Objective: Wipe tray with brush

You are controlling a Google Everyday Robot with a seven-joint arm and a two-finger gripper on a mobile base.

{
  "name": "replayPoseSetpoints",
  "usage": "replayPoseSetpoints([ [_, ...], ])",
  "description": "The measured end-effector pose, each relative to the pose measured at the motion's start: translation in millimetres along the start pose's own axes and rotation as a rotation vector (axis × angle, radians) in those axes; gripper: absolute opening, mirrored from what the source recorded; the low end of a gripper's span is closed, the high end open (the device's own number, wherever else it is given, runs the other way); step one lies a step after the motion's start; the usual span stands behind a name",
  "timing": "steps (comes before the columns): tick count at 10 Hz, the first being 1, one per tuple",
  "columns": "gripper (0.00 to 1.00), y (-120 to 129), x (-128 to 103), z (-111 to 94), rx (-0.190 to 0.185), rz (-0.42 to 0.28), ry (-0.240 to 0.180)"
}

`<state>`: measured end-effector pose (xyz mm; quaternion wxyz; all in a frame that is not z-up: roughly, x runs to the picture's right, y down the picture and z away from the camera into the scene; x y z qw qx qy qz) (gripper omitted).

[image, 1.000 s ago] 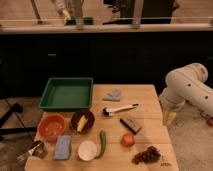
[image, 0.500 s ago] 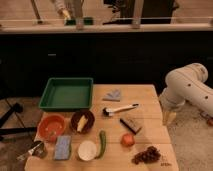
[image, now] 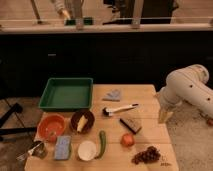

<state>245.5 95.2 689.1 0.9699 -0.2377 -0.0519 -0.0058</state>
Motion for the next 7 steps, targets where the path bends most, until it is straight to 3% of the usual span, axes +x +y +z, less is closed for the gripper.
replayPoseSetpoints([
  [4, 0.80, -29.4, -69.0, 21.1, 0.070, -0.164, -0.142],
  [7, 0.80, -37.2, -80.1, 29.5, 0.078, -0.200, -0.165],
])
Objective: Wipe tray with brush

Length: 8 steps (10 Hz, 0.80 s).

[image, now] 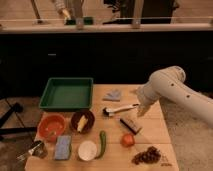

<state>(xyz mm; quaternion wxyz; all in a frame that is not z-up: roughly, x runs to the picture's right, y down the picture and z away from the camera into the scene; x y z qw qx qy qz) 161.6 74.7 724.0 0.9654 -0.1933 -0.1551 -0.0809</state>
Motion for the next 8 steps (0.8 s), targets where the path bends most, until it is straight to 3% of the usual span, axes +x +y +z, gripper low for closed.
replayPoseSetpoints([
  [5, 0.80, -1.4, 2.2, 3.4, 0.022, 0.015, -0.017],
  [8, 0.80, -31.1, 7.4, 38.3, 0.043, -0.001, -0.058],
])
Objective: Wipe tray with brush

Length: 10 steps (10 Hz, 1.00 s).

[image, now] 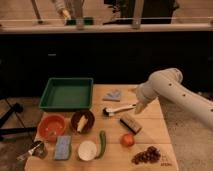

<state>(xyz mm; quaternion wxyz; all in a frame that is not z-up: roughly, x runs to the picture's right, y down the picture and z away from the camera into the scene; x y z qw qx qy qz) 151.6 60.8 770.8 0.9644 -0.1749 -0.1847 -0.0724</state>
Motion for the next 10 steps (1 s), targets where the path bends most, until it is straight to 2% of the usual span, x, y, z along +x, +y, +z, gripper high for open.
replayPoseSetpoints([
  [1, 0.80, -10.9, 4.1, 17.3, 0.003, -0.002, -0.018],
  [3, 0.80, -15.8, 7.8, 35.7, -0.002, 0.000, -0.033],
  [5, 0.80, -17.2, 13.0, 59.3, -0.029, 0.005, -0.032],
  [8, 0.80, -22.4, 17.7, 102.3, -0.095, 0.014, -0.009],
  [10, 0.80, -30.5, 18.8, 113.3, -0.109, 0.014, 0.003],
])
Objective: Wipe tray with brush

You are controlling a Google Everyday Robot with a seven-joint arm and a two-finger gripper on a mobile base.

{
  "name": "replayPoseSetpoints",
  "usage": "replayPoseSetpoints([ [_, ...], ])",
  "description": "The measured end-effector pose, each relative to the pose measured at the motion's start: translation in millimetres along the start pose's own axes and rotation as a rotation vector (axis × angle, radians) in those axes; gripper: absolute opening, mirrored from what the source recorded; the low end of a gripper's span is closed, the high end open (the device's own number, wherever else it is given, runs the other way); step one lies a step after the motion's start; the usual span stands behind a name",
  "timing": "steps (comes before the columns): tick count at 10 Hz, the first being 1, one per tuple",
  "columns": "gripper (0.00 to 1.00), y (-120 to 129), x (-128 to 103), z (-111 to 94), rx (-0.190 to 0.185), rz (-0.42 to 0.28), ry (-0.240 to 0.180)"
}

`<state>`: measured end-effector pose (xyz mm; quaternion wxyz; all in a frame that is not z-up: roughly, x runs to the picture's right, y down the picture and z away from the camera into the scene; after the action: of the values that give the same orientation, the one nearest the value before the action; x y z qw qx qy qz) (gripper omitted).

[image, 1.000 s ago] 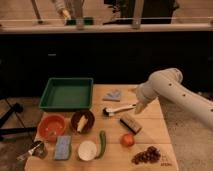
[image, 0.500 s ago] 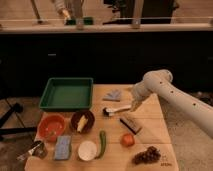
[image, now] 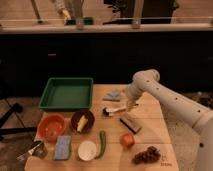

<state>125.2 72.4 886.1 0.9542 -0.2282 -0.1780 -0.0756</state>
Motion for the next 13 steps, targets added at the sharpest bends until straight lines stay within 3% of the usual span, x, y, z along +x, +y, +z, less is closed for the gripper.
replayPoseSetpoints([
  [4, 0.80, -13.9, 10.9, 17.5, -0.022, 0.034, 0.023],
  [8, 0.80, -10.5, 27.7, 30.0, -0.061, 0.180, 0.040],
  [13, 0.80, -7.5, 31.5, 40.1, -0.088, 0.293, 0.006],
])
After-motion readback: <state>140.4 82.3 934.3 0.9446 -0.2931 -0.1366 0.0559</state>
